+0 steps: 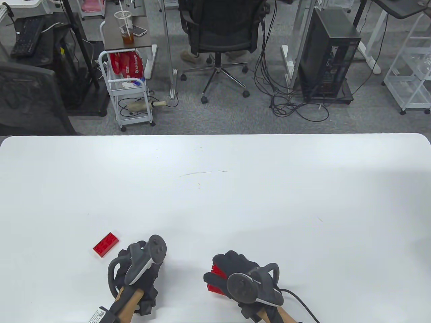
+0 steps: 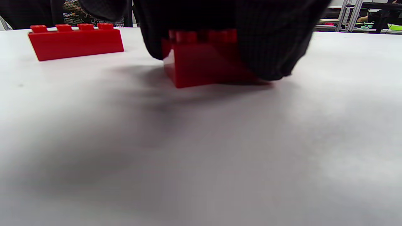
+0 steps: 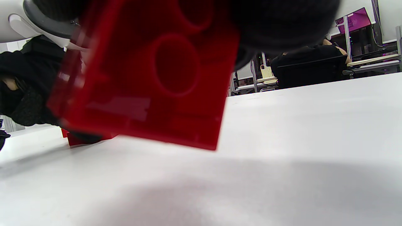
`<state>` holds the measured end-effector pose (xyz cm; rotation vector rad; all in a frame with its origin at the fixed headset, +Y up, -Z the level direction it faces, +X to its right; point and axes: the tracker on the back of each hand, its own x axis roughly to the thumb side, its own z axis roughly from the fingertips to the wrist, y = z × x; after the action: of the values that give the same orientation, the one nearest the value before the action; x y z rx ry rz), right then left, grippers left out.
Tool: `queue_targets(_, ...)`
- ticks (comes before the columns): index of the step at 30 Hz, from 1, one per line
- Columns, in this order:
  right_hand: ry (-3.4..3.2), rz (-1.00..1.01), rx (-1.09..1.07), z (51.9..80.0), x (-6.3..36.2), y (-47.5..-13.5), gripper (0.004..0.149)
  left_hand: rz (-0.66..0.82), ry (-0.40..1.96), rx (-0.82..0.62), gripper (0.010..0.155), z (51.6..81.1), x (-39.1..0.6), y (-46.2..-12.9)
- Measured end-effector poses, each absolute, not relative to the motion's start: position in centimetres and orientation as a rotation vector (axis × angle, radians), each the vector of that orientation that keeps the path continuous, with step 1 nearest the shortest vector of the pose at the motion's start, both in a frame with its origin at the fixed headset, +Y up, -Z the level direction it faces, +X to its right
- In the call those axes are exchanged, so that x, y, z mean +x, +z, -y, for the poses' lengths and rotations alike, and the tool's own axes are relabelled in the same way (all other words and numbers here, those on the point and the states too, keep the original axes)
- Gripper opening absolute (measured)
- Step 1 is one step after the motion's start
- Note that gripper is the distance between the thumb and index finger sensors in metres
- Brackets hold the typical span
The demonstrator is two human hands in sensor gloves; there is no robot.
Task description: Separate stacked toy bricks from each other
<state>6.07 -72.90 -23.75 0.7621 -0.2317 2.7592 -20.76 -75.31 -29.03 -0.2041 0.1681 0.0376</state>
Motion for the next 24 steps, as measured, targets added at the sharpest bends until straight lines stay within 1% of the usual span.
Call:
queue_targets(5,2.753,0.237,0.762,72.9,6.1,-23.7,0.064,-0.171,0.037,-0.215,0.070,75.2,-20.7,-28.9)
queue_targets(8,2.750,0.240,0.762,72.9,6.1,-23.8,0.064,-0.161,0.054,-0.211,0.075,75.1,-20.7,-28.9)
queue_targets(14,2.721,0.270,0.761,72.8,6.3,-23.8,0.064,-0.133,0.134,-0.114,0.077,73.4,-20.9,-28.0)
queue_targets(20,2.704,0.307,0.759,72.8,6.4,-23.8,0.064,-0.025,0.206,-0.025,0.077,72.2,-20.1,-26.7)
queue_targets(22,2.699,0.310,0.759,72.8,6.5,-23.8,0.065,0.049,0.232,-0.016,0.078,71.9,-19.6,-26.3)
queue_targets(24,2.691,0.315,0.762,72.8,6.5,-23.8,0.065,0.163,0.301,-0.039,0.080,71.9,-19.1,-26.1)
